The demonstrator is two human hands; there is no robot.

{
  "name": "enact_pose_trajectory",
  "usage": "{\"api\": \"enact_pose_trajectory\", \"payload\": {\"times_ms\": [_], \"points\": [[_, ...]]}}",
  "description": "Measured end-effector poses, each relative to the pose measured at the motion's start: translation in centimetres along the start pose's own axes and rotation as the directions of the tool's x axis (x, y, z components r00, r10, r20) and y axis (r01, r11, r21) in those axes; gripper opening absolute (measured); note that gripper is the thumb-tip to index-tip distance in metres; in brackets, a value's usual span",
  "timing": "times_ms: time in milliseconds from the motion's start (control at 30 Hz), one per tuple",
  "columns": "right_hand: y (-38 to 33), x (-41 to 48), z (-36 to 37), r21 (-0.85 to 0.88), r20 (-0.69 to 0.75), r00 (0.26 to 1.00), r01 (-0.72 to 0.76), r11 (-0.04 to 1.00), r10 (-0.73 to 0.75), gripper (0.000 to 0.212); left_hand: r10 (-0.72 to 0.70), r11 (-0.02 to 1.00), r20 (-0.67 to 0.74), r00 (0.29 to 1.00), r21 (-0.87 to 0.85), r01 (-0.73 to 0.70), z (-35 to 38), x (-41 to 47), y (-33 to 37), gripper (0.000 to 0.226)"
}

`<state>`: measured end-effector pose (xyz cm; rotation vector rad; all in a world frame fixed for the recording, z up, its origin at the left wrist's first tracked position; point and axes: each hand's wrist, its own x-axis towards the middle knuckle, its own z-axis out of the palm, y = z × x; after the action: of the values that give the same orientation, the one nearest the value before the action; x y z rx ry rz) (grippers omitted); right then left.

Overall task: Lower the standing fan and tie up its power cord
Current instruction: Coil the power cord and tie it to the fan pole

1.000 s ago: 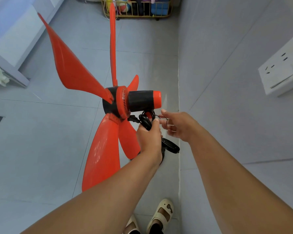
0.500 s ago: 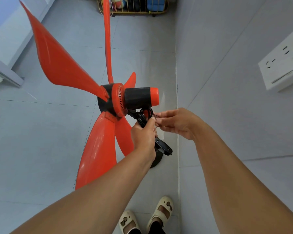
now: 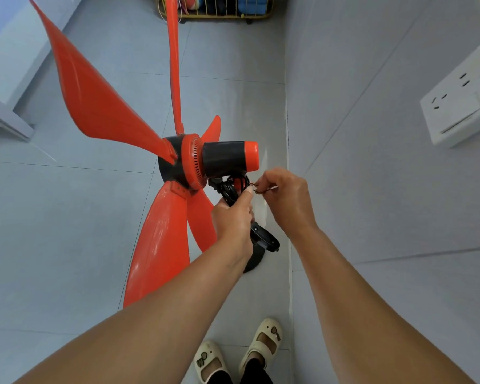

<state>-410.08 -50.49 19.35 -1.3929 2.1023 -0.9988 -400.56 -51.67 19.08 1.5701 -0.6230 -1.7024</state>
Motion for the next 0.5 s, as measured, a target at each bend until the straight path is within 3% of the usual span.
{"api": "enact_pose_trajectory", "payload": {"times_ms": [233, 367, 500], "points": [[0.6, -0.3, -0.7, 0.001, 0.069, 0.997, -0.02, 1.0, 0.02, 0.016, -0.065, 0.994, -0.075, 0.995, 0.088, 0.072, 0.0, 0.9, 0.3, 0.018], [0.2, 0.0, -0.8, -0.208, 0.112, 0.994, 0.025, 0.978, -0.002, 0.016, -0.039, 0.985, -0.116, 0.992, 0.162, 0.058, 0.1, 1.2, 0.1, 0.017], [-0.7, -0.1, -1.4, -0.425, 0.035, 0.997, 0.076, 0.902, -0.067, 0.017, 0.114, 0.951, -0.17, 0.979, 0.304, -0.058, 0.1, 1.7, 0.0, 0.014]]}}
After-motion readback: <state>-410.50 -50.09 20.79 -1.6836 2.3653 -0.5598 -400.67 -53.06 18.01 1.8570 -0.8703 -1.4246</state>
